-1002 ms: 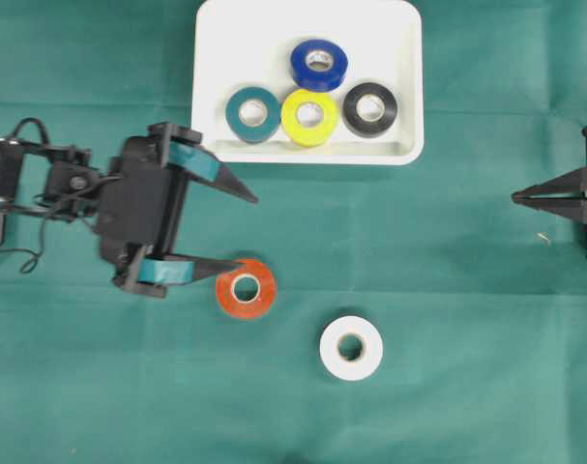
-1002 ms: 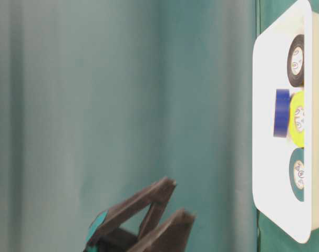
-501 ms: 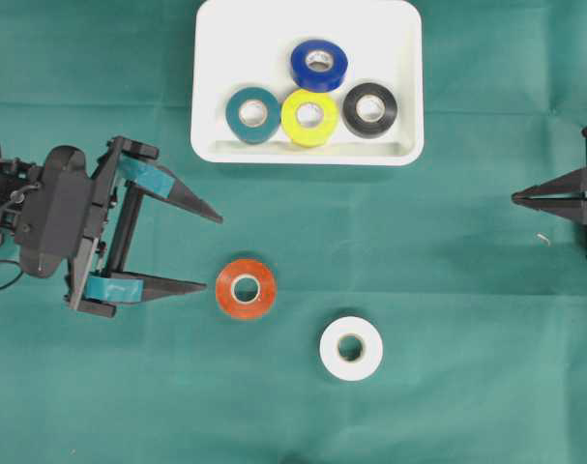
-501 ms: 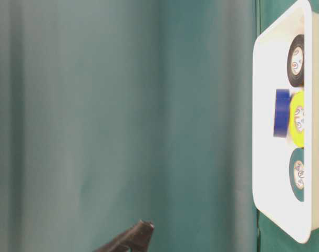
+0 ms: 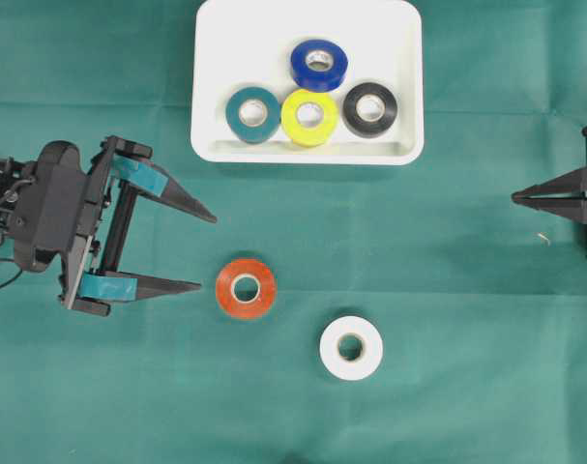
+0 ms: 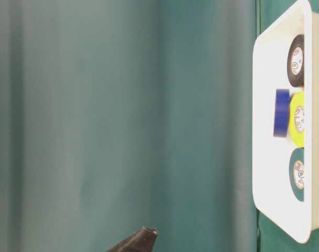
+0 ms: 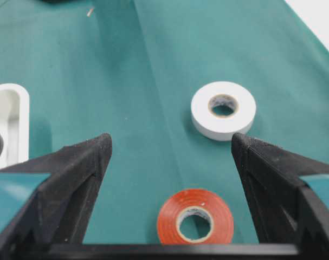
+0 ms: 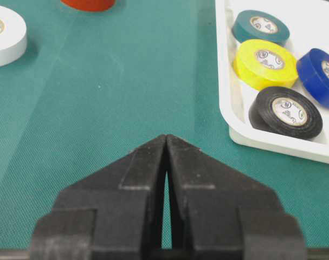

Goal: Put the tape into the white case with the left arm.
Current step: 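Release the black tape and withdraw the left gripper, then move the left gripper down onto the white tape roll and grip it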

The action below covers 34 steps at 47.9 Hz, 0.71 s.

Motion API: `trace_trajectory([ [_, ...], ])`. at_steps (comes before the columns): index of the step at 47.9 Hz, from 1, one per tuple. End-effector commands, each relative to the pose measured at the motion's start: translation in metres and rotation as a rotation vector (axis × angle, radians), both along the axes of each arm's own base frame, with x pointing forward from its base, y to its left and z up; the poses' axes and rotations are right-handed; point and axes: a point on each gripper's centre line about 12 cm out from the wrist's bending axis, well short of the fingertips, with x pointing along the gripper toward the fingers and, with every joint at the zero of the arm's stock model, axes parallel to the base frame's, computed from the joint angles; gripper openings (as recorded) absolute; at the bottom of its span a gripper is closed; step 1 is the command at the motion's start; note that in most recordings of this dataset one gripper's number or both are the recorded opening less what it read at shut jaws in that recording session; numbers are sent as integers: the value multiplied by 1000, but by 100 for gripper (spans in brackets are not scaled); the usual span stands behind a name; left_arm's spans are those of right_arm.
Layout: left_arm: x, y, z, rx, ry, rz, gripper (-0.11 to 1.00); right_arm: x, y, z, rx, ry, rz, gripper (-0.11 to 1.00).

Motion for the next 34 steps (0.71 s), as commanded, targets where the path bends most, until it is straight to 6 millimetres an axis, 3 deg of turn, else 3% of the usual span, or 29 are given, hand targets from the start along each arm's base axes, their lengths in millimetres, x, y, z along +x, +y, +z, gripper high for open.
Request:
trace_trajectory([
  [1,6,-4,6,-9,-25,-9,91,2,0,4,-3,-14,0,-9],
  [14,28,-19,-5,-1,8,-38,91,2,0,5,-3,-15,0,-9],
  [34,81,-37,-28,18,86,-52,91,2,0,4,-4,-14,0,-9],
])
